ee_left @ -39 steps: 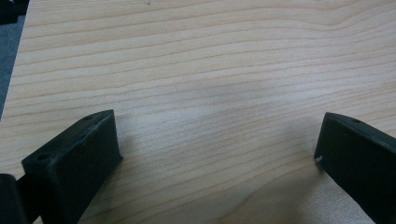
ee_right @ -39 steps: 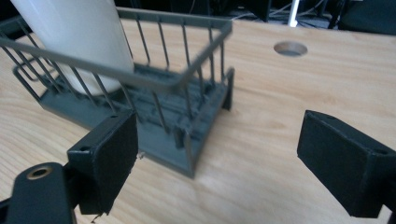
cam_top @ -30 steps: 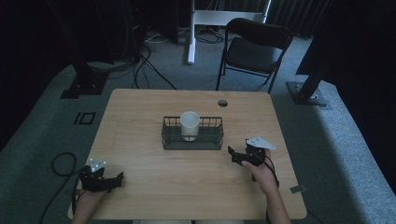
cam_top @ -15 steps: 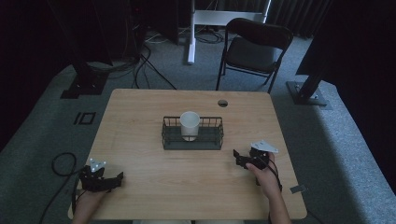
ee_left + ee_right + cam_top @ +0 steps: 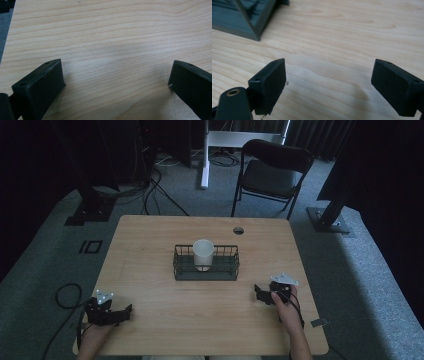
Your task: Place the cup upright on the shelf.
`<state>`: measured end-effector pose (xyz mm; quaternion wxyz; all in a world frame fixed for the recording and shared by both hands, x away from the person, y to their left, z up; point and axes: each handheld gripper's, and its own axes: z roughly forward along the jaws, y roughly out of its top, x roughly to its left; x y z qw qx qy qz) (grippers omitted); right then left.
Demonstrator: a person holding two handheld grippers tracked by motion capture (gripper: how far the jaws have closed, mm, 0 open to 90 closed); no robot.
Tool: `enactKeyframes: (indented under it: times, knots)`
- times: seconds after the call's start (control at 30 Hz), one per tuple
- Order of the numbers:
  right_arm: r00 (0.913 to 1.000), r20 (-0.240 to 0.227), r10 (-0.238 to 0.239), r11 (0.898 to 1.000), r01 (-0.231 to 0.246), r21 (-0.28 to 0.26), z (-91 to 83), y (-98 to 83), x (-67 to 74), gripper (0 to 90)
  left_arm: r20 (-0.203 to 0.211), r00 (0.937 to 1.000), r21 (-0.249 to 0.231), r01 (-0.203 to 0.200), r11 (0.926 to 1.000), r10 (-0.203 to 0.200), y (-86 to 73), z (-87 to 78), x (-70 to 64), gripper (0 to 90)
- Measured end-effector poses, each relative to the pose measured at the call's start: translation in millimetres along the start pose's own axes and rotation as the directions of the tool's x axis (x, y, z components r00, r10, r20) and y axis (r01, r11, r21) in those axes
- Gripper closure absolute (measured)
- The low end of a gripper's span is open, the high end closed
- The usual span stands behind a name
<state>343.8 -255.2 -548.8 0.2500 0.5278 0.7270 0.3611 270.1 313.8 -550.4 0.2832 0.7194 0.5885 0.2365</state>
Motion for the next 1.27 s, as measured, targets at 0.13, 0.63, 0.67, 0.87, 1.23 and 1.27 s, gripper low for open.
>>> enactKeyframes:
  times: [0.13,0.63,0.67,0.87,1.23,1.27]
  knots:
    - [0.9997,0.026,-0.001,1.0,0.0,0.007,-2.2,-1.2,-4.6,12.4,0.0,1.0,0.0,0.0,1.0,0.0,0.0,0.0,0.0,0.1]
    - [0.9888,0.123,0.086,0.991,-0.097,0.093,-5.9,-8.3,-20.6,11.6,0.0,1.0,0.0,0.0,1.0,0.0,0.0,0.0,0.0,0.1]
    - [0.9882,0.125,0.087,0.991,-0.099,0.093,-6.0,-8.5,-20.4,11.6,0.0,1.0,0.0,0.0,1.0,0.0,0.0,0.0,0.0,0.1]
    - [0.9873,0.129,0.092,0.99,-0.104,0.092,-6.2,-8.6,-19.9,11.6,0.0,1.0,0.0,0.0,1.0,0.0,0.0,0.0,0.0,0.1]
    - [0.9874,0.129,0.092,0.99,-0.105,0.092,-6.2,-8.6,-20.0,11.6,0.0,1.0,0.0,0.0,1.0,0.0,0.0,0.0,0.0,0.1]
    - [0.9874,0.129,0.092,0.99,-0.105,0.092,-6.2,-8.6,-20.0,11.5,0.0,1.0,0.0,0.0,1.0,0.0,0.0,0.0,0.0,0.1]
